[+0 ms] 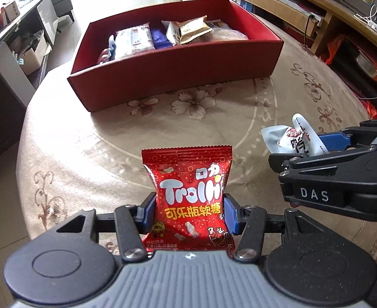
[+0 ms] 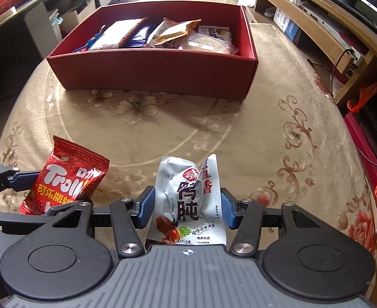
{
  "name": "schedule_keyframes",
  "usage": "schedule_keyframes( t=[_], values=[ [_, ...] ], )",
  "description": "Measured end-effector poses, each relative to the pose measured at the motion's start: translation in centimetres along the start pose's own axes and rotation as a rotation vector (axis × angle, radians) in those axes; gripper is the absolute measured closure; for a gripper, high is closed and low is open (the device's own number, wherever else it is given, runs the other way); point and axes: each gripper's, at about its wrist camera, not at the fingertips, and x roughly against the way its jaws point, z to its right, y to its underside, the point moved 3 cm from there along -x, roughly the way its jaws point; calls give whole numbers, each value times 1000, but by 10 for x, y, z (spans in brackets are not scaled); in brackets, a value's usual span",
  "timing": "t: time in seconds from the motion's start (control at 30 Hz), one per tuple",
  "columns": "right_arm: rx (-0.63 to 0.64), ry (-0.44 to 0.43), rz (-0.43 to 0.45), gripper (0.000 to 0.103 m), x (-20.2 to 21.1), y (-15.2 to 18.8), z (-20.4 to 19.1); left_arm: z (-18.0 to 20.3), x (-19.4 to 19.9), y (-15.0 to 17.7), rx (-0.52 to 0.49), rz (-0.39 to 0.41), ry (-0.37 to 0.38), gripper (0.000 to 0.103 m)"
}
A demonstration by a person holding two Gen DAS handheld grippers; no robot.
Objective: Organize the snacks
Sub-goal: 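Lift the Trolli packet with the left tool while the right tool lifts the white-silver packet, then lower the Trolli packet and white-silver packet into the red box with both tools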
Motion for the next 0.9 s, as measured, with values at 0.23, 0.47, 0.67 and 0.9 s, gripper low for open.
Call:
schedule_keyframes(
  t=[0.23, 0.47, 0.67, 0.9],
  values=[
    [-3, -14, 16, 43, 4, -4, -3, -5, 7, -5, 12, 24, 0, 55],
    [-14, -27, 54, 43, 12, -14, -2, -9, 13, -15, 33, 54, -6, 55],
    [-33, -37, 89, 43, 16, -28, 3, -13, 16, -32, 50, 85, -14, 55],
    [-53, -58, 140, 42, 24, -49, 6, -10, 19, -55, 54, 120, -13, 55]
  ],
)
